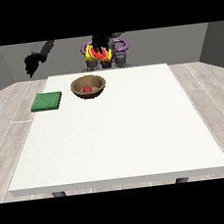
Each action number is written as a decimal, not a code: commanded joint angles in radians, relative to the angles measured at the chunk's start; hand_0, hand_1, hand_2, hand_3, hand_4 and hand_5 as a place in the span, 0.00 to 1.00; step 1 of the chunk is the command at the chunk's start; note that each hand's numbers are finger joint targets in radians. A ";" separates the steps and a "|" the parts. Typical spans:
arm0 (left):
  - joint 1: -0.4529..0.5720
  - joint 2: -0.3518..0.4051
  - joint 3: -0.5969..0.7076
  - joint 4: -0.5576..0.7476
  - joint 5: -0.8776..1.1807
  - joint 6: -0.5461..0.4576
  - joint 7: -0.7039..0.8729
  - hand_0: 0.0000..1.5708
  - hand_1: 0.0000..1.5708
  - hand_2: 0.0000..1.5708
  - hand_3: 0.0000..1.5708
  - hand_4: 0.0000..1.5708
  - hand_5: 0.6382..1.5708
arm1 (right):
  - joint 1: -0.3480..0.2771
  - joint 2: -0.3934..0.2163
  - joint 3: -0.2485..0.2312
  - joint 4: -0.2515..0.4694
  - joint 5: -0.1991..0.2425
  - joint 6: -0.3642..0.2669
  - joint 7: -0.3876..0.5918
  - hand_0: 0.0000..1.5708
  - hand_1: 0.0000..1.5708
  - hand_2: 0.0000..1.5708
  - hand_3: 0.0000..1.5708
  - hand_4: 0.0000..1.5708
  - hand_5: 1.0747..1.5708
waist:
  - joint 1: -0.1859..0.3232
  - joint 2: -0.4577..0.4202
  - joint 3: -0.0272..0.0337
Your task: Pick the cup and pour the ball into the bowl, then pick the bowl and place it on the pad
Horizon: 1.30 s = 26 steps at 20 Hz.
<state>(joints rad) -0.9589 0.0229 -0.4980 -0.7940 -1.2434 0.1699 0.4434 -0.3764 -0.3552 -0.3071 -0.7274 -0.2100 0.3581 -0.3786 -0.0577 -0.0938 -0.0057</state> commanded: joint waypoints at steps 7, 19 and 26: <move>0.209 -0.023 0.260 -0.290 0.493 0.368 -0.077 0.86 0.86 1.00 1.00 0.61 0.96 | -0.072 0.175 0.066 -0.021 0.021 -0.141 0.125 0.00 0.00 0.00 0.00 0.47 1.00 | -0.019 0.060 -0.0017; 0.559 -0.006 0.412 -0.342 1.050 0.188 -0.497 0.00 0.00 0.00 0.00 0.00 0.10 | -0.079 0.316 0.154 -0.142 0.058 -0.284 0.258 0.00 0.00 0.00 0.00 0.00 1.00 | -0.056 0.113 0.0036; 0.577 0.019 0.457 -0.272 1.086 0.088 -0.615 0.00 0.00 0.00 0.00 0.00 0.11 | 0.027 0.322 0.202 -0.208 0.027 -0.351 0.277 0.00 0.00 0.00 0.00 0.00 1.00 | -0.007 0.111 0.0056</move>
<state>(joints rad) -0.3961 0.0304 -0.0698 -1.0905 -0.1936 0.3128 -0.1148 -0.3926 -0.0201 -0.1011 -0.9038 -0.1761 0.0067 -0.1072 -0.0784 0.0059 -0.0012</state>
